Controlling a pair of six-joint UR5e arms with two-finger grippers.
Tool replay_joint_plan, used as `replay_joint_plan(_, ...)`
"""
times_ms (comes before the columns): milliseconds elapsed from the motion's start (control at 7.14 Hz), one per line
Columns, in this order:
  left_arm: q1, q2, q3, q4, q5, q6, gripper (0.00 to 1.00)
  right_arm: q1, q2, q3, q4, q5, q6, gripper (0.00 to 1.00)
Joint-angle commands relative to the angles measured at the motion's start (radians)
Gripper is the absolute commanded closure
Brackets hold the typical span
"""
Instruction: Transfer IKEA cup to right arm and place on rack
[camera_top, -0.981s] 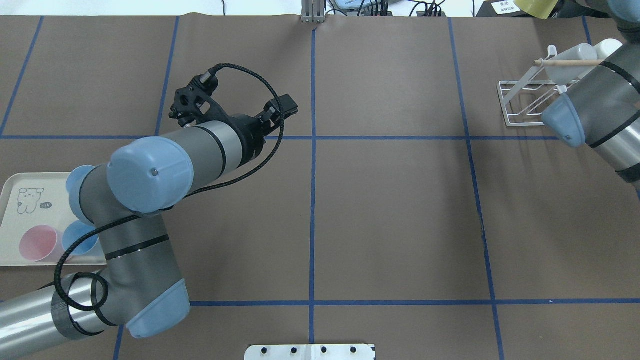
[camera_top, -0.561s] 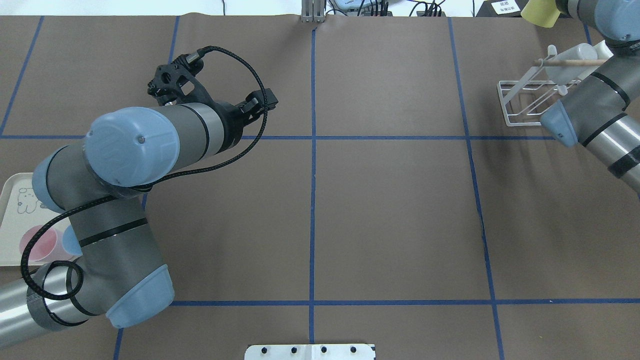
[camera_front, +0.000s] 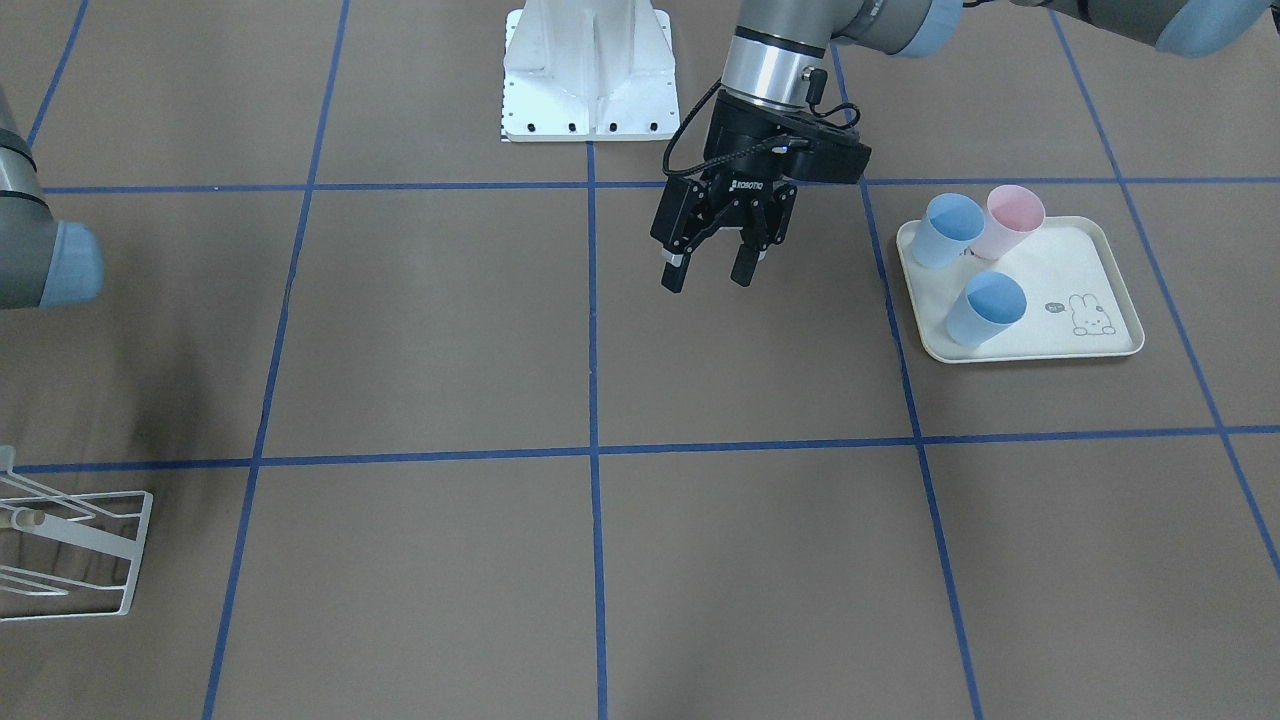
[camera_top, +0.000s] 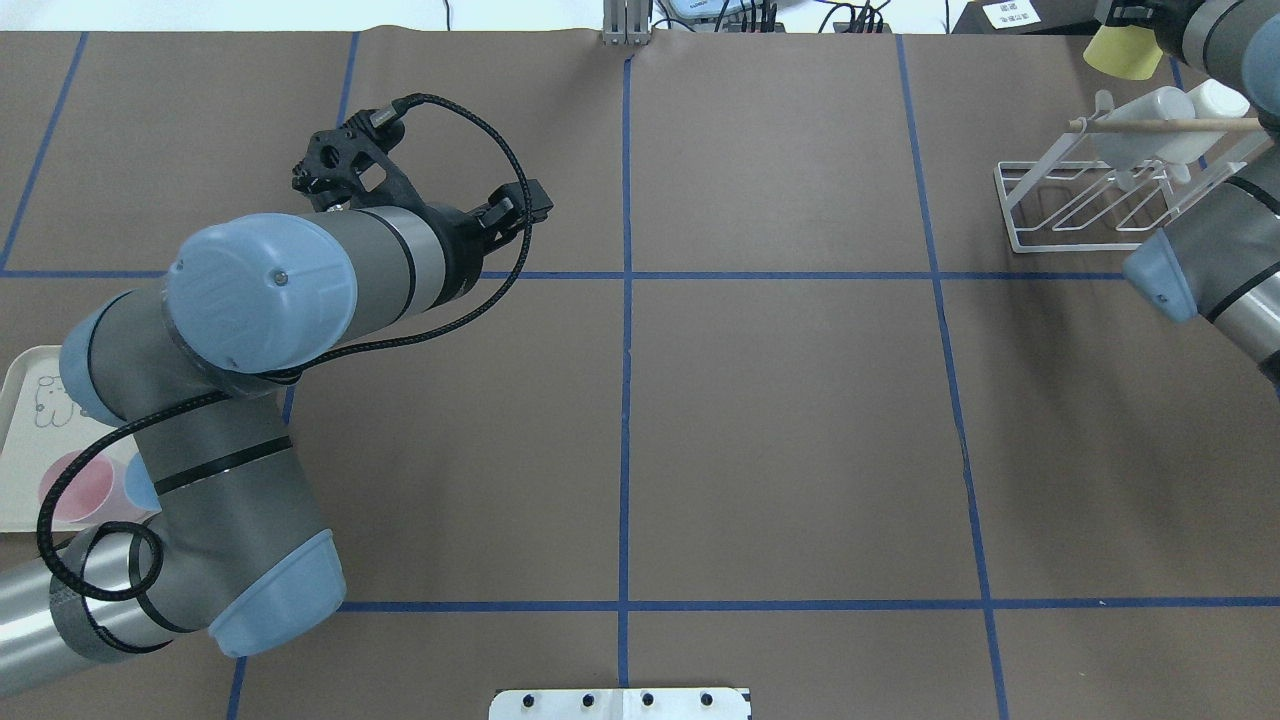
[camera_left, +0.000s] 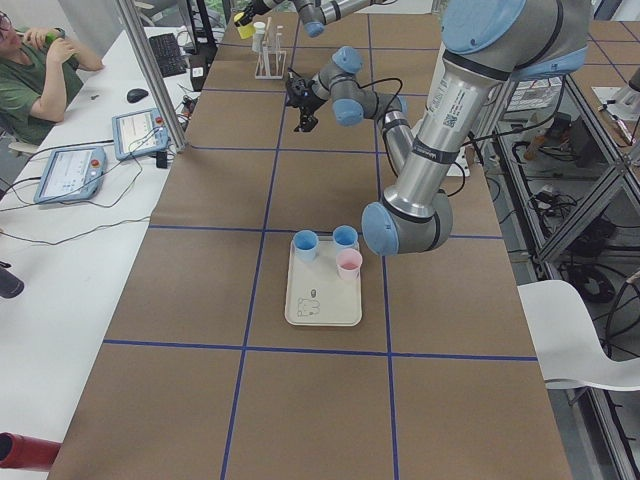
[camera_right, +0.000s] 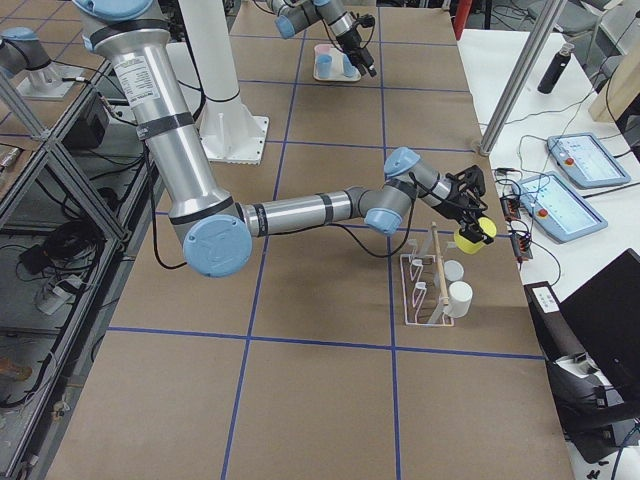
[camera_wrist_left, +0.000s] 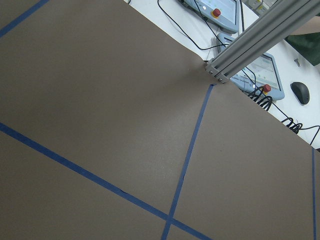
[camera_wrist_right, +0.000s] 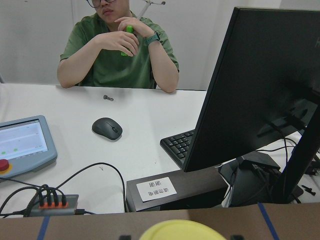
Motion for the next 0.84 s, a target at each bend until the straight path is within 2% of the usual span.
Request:
replay_joint_plan(0, 0.002, 0.000, 0.000, 0.000, -0.001, -0.008, 0.00, -0.006, -0.026, 0.007, 0.001, 0.000, -0.001, 1.00)
replay_joint_plan(701, 0.008, 0.026, 0.004, -0.008, -0.001, -0.010, 0.00, -0.070, -0.054, 0.017, 0.003, -0.003, 0.012, 1.00)
